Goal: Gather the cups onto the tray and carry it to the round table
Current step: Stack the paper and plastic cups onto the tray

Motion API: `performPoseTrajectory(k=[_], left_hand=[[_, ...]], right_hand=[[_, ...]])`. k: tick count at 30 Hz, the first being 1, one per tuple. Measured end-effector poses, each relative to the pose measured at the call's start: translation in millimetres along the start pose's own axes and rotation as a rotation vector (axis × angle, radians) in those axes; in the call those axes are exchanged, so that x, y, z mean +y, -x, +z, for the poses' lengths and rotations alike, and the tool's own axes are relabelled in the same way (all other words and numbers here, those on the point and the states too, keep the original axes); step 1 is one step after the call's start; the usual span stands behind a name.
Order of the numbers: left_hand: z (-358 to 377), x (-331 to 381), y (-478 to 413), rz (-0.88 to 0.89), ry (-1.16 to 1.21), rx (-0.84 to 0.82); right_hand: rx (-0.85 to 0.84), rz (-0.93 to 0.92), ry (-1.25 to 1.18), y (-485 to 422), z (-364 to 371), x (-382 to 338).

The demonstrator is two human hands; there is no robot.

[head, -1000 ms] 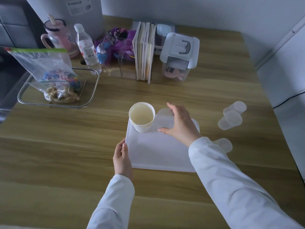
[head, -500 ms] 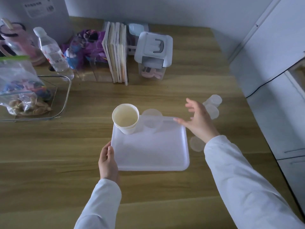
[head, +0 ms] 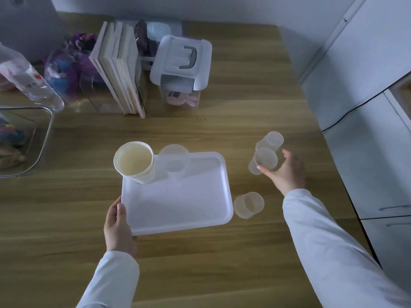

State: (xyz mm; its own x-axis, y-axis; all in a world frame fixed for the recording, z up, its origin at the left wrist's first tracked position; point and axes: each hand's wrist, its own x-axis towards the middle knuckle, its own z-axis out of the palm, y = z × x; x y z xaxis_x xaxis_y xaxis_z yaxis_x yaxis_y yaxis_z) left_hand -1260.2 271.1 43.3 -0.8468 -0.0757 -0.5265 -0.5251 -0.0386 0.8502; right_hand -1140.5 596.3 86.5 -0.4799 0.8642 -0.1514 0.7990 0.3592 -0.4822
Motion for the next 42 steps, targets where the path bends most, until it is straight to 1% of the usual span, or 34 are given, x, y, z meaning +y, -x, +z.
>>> performPoseTrajectory(k=[5,9,12,18,23,27,30,36,42], left_hand=[[16.1,-1.3,-0.3,-0.011,0.029,0.009],[24.0,-1.8,-0.1,-0.034,0.032,0.029],[27.8,-2.6,-0.7,-0.025,0.027,0.036],[27.6,-1.0,1.9,-0.030,0.029,0.036],[20.4,0.0,4.6,-0.011,0.023,0.011],[11.1,2.7,9.7,-0.005,0.015,-0.001],[5.6,5.7,14.6,0.001,0.020,-0.011],[-10.0,8.5,18.3,0.022,0.024,-0.033],[-23.7,12.1,21.8,0.027,0.041,-0.037]], right_hand=[[-0.024,0.022,0.009,-18.0,13.4,3.1],[-0.019,-0.036,0.041,-24.8,20.9,8.2],[-0.030,-0.031,0.033,-27.8,23.7,10.5],[-0.032,-0.077,-0.011,-22.0,10.4,-2.5],[-0.103,-0.183,-0.115,-1.6,-24.2,-43.1],[-0.080,-0.337,-0.197,23.2,-49.6,-92.2],[-0.103,-0.447,-0.234,45.1,-58.3,-122.9],[-0.221,-0.604,-0.203,84.4,-40.5,-161.3],[-0.286,-0.637,-0.127,102.9,-9.7,-173.0]])
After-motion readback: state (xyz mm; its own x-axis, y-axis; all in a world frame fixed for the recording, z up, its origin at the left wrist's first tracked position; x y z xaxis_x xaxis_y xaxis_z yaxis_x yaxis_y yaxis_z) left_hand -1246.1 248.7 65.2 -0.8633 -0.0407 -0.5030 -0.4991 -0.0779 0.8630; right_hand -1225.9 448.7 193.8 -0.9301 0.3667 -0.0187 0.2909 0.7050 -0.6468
